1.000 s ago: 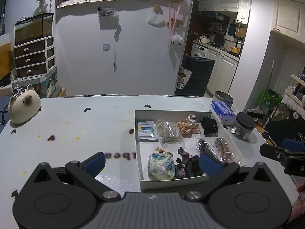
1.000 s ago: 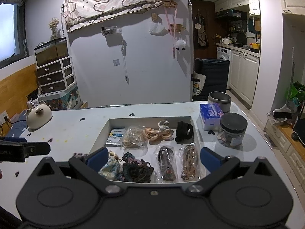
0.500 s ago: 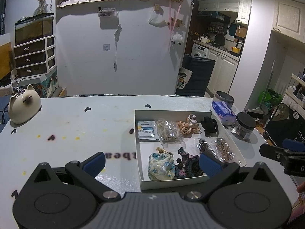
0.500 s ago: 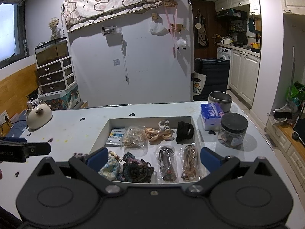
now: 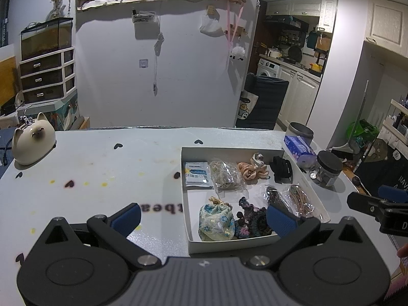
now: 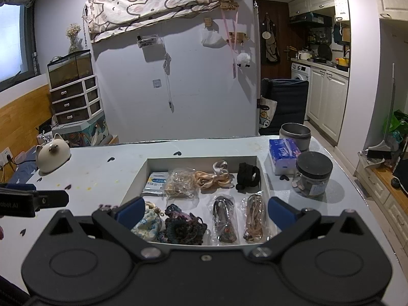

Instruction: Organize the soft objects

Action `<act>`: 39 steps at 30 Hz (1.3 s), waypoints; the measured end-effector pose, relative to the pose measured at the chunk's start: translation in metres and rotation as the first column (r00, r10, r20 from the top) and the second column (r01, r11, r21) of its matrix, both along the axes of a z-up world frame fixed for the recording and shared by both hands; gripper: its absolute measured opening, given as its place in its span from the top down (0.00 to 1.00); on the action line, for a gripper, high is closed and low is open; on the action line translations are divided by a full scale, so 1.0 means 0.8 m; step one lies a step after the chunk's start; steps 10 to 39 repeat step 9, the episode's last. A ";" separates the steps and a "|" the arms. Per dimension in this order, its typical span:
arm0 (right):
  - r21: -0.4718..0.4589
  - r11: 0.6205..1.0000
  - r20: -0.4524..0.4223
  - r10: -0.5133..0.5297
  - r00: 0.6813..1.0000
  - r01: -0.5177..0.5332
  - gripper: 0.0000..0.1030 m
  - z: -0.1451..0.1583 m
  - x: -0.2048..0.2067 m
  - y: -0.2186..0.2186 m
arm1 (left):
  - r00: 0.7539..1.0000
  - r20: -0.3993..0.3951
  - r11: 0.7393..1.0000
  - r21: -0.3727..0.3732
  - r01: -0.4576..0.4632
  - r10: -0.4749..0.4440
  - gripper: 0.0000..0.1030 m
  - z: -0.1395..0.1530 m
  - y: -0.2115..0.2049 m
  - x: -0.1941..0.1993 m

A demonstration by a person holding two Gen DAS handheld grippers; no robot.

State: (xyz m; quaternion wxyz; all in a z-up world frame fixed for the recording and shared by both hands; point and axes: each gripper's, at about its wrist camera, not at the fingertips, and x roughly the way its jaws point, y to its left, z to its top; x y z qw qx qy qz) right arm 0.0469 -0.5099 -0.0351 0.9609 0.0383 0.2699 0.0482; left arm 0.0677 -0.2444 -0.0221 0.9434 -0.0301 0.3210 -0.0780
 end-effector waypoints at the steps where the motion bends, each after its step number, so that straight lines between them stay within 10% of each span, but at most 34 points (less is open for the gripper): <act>1: 0.000 1.000 0.000 -0.001 1.000 0.001 0.00 0.000 0.000 0.000 | 1.000 0.000 1.000 0.000 0.000 0.000 0.00 0.000 0.000 0.000; 39: 0.000 1.000 0.000 0.000 1.000 0.000 0.00 0.000 0.000 -0.001 | 1.000 -0.001 1.000 0.004 -0.007 0.007 0.00 0.000 0.003 0.000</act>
